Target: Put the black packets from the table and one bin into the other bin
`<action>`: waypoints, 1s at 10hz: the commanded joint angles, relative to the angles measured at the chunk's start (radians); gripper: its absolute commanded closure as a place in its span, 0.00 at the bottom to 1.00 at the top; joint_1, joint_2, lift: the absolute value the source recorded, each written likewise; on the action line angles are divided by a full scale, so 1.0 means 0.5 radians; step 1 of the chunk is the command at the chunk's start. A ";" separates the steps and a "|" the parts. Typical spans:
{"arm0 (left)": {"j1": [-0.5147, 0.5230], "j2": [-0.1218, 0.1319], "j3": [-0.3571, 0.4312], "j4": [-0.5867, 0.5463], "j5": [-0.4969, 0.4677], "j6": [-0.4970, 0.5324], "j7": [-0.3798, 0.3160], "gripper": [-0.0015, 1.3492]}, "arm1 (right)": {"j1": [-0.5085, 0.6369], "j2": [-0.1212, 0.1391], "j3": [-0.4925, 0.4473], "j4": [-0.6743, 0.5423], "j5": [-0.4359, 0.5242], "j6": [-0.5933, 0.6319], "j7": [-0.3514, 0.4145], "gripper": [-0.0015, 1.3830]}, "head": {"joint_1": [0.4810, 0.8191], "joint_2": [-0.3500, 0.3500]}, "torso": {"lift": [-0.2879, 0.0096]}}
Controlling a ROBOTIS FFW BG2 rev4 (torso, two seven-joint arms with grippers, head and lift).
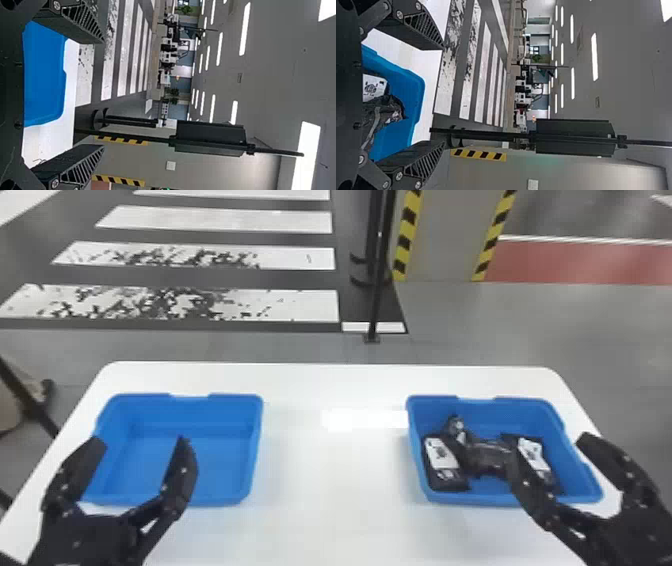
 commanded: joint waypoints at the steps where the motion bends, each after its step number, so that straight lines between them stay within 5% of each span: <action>1: -0.005 0.002 0.001 0.000 0.002 0.000 0.000 0.07 | -0.011 -0.006 0.019 0.026 -0.009 -0.026 0.000 0.13 | 0.63 0.44 | 0.60; 10: -0.015 0.030 -0.015 0.059 0.021 -0.069 0.000 0.07 | -0.020 -0.021 0.075 0.080 -0.001 -0.080 0.000 0.13 | 0.63 0.47 | 0.60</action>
